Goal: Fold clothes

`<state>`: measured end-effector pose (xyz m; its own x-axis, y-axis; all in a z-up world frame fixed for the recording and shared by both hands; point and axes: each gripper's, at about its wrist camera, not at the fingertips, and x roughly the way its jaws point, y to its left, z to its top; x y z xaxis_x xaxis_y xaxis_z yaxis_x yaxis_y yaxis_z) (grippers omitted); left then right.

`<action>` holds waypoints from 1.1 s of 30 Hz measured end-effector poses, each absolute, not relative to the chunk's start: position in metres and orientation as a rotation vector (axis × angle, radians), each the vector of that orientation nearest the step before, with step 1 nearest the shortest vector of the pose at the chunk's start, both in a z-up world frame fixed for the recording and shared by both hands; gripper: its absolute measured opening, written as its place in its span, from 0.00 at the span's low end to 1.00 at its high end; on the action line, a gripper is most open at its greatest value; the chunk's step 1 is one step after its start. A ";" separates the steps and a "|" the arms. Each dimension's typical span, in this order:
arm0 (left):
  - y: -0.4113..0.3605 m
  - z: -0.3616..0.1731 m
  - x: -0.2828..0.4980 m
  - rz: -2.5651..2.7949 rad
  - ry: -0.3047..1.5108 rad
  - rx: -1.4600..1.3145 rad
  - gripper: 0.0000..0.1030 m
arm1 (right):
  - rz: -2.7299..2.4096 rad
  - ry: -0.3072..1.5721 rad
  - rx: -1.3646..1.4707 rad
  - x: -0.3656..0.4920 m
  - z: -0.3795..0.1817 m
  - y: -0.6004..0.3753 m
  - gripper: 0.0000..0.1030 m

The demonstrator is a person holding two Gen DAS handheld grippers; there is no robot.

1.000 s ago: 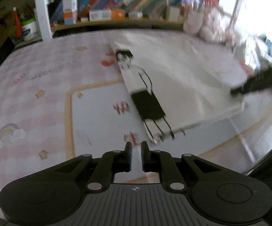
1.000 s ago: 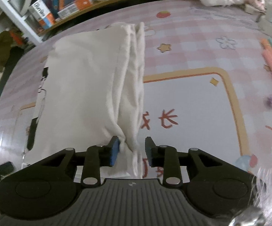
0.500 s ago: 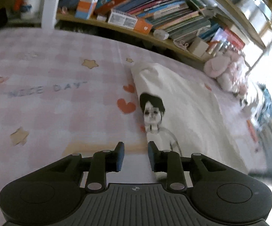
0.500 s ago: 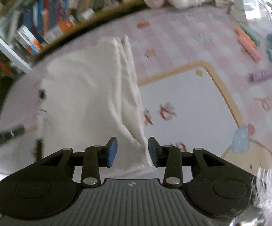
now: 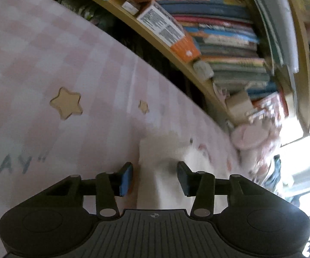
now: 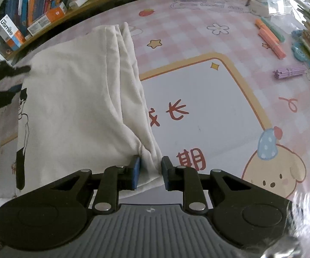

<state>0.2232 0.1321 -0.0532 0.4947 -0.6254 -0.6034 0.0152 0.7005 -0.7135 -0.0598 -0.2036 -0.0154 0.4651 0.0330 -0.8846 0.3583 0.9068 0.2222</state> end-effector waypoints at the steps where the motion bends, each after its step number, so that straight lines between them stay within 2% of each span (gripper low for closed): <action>1: 0.132 -0.055 0.230 -0.429 0.990 -0.738 0.43 | -0.208 1.075 0.412 -0.060 -0.016 -0.204 0.20; 3: 0.130 -0.056 0.236 -0.428 0.994 -0.763 0.38 | -0.211 1.074 0.420 -0.059 -0.016 -0.204 0.20; 4: 0.128 -0.055 0.236 -0.423 0.992 -0.746 0.27 | -0.213 1.075 0.421 -0.059 -0.016 -0.204 0.20; 5: 0.125 -0.050 0.234 -0.432 0.974 -0.701 0.10 | -0.214 1.076 0.421 -0.059 -0.016 -0.204 0.20; 7: 0.112 -0.030 0.219 -0.481 0.850 -0.510 0.10 | -0.216 1.080 0.424 -0.059 -0.016 -0.204 0.20; 9: 0.097 -0.017 0.206 -0.503 0.753 -0.320 0.11 | -0.217 1.081 0.427 -0.059 -0.016 -0.204 0.20; 11: 0.089 -0.028 0.217 -0.444 0.819 -0.247 0.17 | -0.220 1.084 0.427 -0.058 -0.016 -0.205 0.20; 13: 0.098 -0.040 0.231 -0.402 0.872 -0.343 0.25 | -0.220 1.089 0.424 -0.057 -0.016 -0.205 0.20; 18: 0.117 -0.040 0.237 -0.390 0.884 -0.487 0.37 | -0.220 1.086 0.426 -0.058 -0.016 -0.205 0.20; 20: 0.126 -0.038 0.231 -0.369 0.867 -0.524 0.55 | -0.218 1.087 0.427 -0.059 -0.016 -0.205 0.20; 23: 0.141 -0.034 0.214 -0.378 0.858 -0.573 0.56 | -0.215 1.081 0.427 -0.060 -0.016 -0.206 0.20; 27: 0.140 -0.035 0.188 -0.416 0.901 -0.488 0.56 | -0.211 1.072 0.422 -0.061 -0.016 -0.205 0.20; 31: 0.132 -0.040 0.164 -0.409 0.898 -0.441 0.54 | -0.205 1.064 0.419 -0.063 -0.017 -0.205 0.20; 33: 0.130 -0.041 0.160 -0.397 0.902 -0.458 0.50 | -0.202 1.061 0.419 -0.063 -0.017 -0.206 0.20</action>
